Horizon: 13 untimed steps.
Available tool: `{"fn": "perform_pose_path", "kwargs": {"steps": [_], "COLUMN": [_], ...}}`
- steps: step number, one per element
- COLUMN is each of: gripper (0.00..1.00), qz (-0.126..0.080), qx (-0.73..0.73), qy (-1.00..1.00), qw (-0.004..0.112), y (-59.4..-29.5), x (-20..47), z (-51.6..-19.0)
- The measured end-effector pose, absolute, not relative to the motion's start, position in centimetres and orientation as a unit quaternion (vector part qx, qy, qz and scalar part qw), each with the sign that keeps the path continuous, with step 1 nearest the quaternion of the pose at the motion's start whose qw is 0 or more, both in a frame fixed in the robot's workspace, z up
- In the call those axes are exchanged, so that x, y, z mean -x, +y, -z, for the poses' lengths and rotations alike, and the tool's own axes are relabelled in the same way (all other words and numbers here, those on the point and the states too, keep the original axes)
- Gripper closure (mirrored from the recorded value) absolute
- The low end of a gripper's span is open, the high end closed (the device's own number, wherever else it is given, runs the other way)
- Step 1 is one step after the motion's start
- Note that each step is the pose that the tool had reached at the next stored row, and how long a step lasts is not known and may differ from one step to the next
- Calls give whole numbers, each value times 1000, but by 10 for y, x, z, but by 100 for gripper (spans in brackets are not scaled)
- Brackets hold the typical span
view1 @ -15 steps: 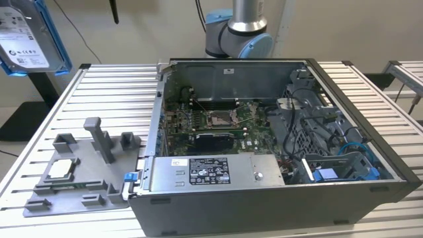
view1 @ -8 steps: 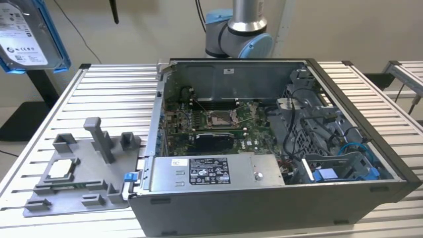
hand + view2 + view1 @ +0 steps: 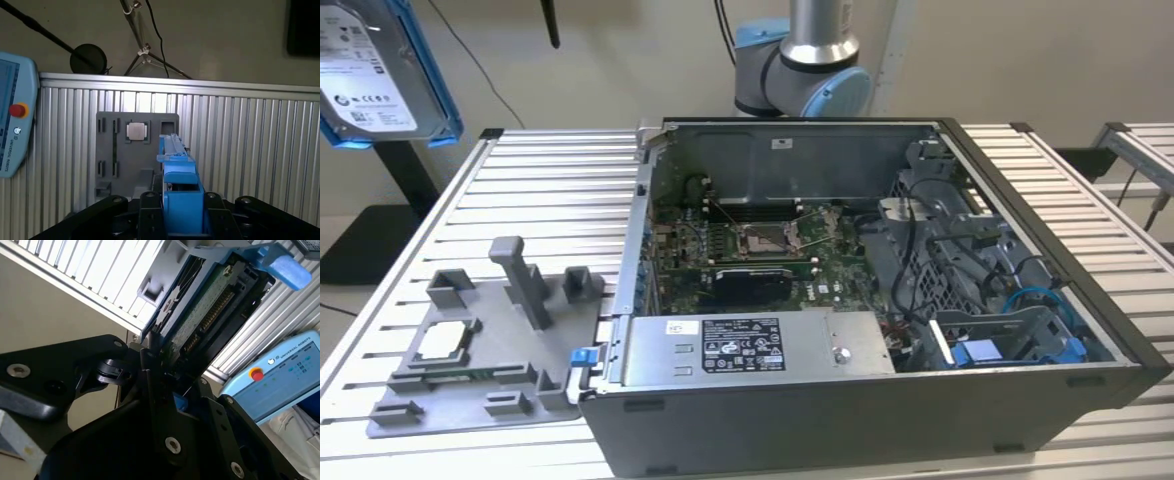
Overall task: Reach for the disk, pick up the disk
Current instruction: 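Pick up the disk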
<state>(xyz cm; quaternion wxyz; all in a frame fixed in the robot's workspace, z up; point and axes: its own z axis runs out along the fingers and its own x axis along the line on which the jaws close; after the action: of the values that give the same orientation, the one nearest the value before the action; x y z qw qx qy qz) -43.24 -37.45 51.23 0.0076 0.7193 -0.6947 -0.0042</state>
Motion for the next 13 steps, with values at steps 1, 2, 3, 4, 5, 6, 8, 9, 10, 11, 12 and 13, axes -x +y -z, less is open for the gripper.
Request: {"fn": "perform_pose_path", "kwargs": {"steps": [1,2,3,4,5,6,8,9,10,11,12,13], "gripper": [100,100,100,100,100,100,100,100,100,100,100,100], "qz": [4,4,4,4,4,4,4,4,4,4,4,5], "qx": [-719,-719,-719,-719,-719,-719,-719,-719,-719,-719,-719,-719], "qy": [-695,-695,-695,-695,-695,-695,-695,-695,-695,-695,-695,-695], "qw": [8,8,8,8,8,8,8,8,8,8,8,8], "y": [-375,-375,-375,-375,-375,-375,-375,-375,-375,-375,-375,-375], "x": [432,431,429,428,425,423,416,414,411,408,405,402], "z": [-512,-512,-512,-512,-512,-512,-512,-512,-512,-512,-512,-512]}}
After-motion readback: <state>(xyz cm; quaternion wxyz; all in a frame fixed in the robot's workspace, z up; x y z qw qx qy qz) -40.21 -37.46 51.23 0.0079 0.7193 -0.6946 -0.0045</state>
